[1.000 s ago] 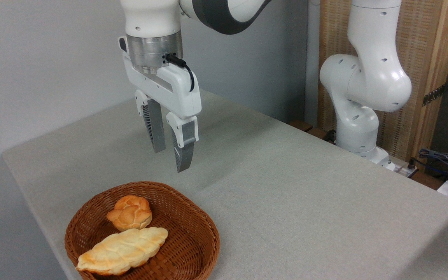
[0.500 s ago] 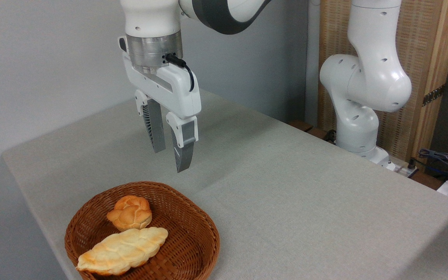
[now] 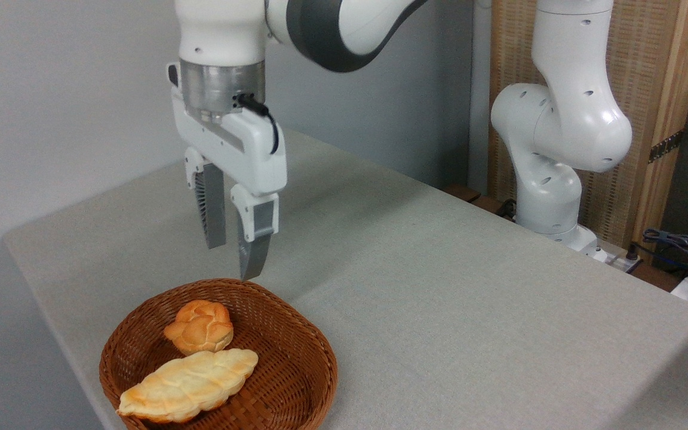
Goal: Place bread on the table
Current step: 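Lower the open gripper down onto the small round bun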
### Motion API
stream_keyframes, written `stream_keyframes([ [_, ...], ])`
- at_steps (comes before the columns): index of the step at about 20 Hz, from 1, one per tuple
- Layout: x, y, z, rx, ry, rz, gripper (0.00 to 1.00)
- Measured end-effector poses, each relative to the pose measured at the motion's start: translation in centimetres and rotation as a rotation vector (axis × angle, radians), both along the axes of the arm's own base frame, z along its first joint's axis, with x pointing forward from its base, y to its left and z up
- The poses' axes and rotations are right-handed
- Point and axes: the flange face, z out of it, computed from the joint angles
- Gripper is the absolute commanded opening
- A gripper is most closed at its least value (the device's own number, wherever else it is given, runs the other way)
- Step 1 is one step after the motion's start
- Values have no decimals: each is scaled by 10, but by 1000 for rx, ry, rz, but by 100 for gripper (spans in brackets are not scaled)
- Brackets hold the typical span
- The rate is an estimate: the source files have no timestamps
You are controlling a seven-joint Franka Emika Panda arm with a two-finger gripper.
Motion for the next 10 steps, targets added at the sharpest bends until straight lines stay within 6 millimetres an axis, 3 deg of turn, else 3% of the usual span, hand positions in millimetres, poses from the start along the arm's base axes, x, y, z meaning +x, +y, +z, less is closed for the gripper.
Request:
stream_keyframes([
  [10,35,-34,-69,-42,-8,-22,100],
])
